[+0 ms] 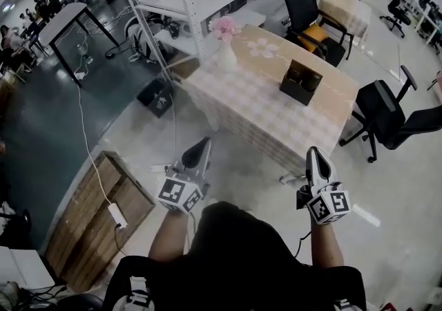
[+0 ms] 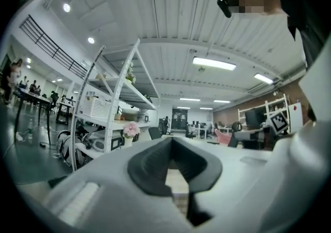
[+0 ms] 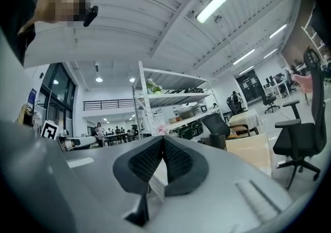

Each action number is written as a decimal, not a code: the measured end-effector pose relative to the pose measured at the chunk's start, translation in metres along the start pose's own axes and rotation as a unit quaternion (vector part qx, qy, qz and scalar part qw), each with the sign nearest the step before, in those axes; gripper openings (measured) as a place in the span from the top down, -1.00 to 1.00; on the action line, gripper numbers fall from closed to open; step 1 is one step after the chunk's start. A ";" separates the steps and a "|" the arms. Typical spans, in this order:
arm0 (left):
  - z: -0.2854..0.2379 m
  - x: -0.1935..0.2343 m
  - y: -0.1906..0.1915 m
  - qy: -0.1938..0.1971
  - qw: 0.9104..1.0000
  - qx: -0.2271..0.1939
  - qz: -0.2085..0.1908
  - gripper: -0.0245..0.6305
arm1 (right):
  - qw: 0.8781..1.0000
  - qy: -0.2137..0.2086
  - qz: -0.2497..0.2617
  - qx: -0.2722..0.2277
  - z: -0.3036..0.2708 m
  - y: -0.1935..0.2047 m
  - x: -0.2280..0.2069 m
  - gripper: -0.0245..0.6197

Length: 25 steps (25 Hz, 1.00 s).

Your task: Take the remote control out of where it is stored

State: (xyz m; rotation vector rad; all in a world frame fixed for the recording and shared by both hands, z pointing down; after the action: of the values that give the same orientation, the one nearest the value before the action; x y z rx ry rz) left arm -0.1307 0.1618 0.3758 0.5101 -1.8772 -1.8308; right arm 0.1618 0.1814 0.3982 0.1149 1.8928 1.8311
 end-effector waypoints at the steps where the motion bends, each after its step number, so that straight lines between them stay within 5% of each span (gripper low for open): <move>1: -0.008 -0.001 0.002 0.004 1.000 0.002 -0.004 0.92 | 1.000 0.004 -0.002 0.003 -0.001 0.002 -0.007 0.91; 25: -0.228 0.063 0.012 0.139 0.990 0.007 -0.012 0.92 | 0.991 0.131 0.032 -0.003 -0.113 -0.011 -0.112 0.91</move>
State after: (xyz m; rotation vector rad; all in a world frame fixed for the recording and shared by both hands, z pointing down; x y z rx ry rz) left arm -0.0524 -0.0616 0.3927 0.7544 -1.7017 -1.6648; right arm 0.2168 0.0328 0.4167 -0.0702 2.0806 1.9756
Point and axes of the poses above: the fingertips, and each gripper's own axes: z backward along the fingers, x to its left, y out of its underside, the point moved 2 cm from there along z, backward along the fingers, and after that the axes turned 2 degrees about x, right-handed, at the moved point
